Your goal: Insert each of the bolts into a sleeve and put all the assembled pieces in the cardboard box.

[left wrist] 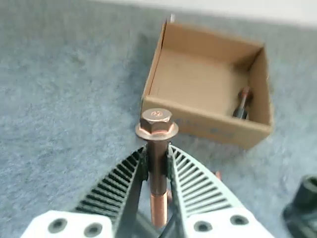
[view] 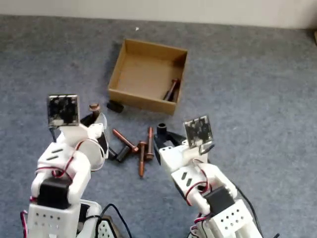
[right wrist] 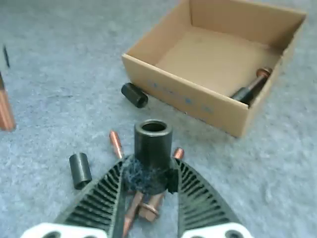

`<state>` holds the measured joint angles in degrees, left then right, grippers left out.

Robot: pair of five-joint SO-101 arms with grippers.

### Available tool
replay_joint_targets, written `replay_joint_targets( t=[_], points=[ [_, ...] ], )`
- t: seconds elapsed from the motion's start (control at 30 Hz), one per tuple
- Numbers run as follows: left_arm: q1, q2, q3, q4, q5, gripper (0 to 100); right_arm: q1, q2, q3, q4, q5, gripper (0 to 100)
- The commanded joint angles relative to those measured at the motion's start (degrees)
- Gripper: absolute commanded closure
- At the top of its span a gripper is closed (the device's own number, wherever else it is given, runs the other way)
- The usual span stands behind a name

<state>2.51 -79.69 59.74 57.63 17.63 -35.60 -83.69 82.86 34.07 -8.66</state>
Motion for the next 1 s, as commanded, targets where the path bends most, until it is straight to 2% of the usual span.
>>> replay_joint_targets(
  t=[0.0, 0.1, 0.17, 0.5, 0.73, 0.97],
  points=[
    [0.4, -4.18, -0.57, -3.78, 3.43, 100, -4.0, -4.09, 3.3, -9.19, 2.99, 99.3],
    [0.4, -6.55, -0.57, -5.1, 5.36, 100, -8.22, -6.11, 8.48, -15.34, 11.16, 99.3],
    [0.66, -7.43, -0.57, -5.54, 6.95, 100, -10.59, -7.16, 11.38, -18.07, 13.63, 99.3],
    [15.08, -15.08, 6.46, -5.8, 7.56, 100, -15.52, -8.31, 17.36, -19.03, 13.89, 99.3],
    [15.6, -25.36, 11.65, -7.03, 7.56, 100, -15.69, -10.15, 18.77, -18.77, 13.89, 99.3],
    [15.34, -24.75, 8.57, -7.12, 7.56, 100, -15.52, -9.98, 18.77, -14.2, 13.89, 99.3]
  ],
)
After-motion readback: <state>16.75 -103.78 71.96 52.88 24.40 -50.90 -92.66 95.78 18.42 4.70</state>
